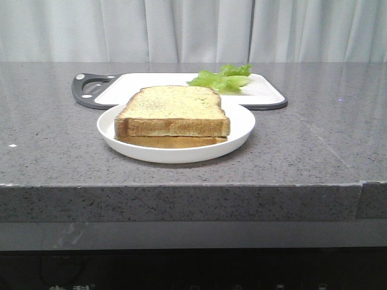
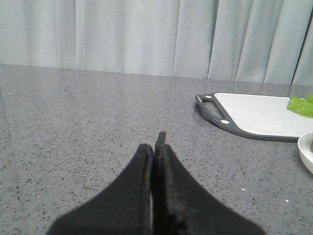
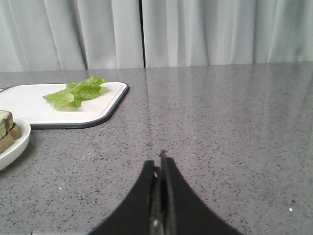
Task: Left arm grabs bread, right arm adds lettuce
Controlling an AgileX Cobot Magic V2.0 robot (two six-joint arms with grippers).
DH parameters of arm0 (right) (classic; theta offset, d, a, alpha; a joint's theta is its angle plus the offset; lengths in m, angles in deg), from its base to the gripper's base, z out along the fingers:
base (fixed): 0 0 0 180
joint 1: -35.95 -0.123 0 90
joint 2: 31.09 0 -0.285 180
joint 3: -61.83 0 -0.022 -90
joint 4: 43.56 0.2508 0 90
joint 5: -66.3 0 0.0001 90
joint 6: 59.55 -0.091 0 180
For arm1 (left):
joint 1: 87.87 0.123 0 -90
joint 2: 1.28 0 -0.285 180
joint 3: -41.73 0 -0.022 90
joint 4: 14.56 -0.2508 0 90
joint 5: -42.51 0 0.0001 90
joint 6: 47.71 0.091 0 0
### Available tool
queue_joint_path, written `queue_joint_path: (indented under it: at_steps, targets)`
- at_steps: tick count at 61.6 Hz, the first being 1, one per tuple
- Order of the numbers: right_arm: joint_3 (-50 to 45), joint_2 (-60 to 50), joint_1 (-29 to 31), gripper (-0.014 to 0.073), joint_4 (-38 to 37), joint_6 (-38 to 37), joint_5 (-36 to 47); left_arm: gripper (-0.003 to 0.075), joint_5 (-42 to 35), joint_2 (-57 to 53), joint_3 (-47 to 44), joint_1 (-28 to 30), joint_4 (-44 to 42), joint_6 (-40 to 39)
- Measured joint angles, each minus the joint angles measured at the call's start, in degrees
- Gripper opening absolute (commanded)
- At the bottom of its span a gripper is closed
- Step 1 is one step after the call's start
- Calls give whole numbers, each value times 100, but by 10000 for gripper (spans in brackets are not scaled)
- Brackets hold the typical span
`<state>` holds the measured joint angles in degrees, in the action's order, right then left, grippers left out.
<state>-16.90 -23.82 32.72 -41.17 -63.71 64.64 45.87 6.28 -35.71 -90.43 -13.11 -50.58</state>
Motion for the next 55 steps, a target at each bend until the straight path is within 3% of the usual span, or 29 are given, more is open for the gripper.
queue_joint_path:
  at_steps: [55]
  targets:
    - [0, 0, 0, -117, 0, 0, 0, -20, -86, 0, 0, 0, 0, 0]
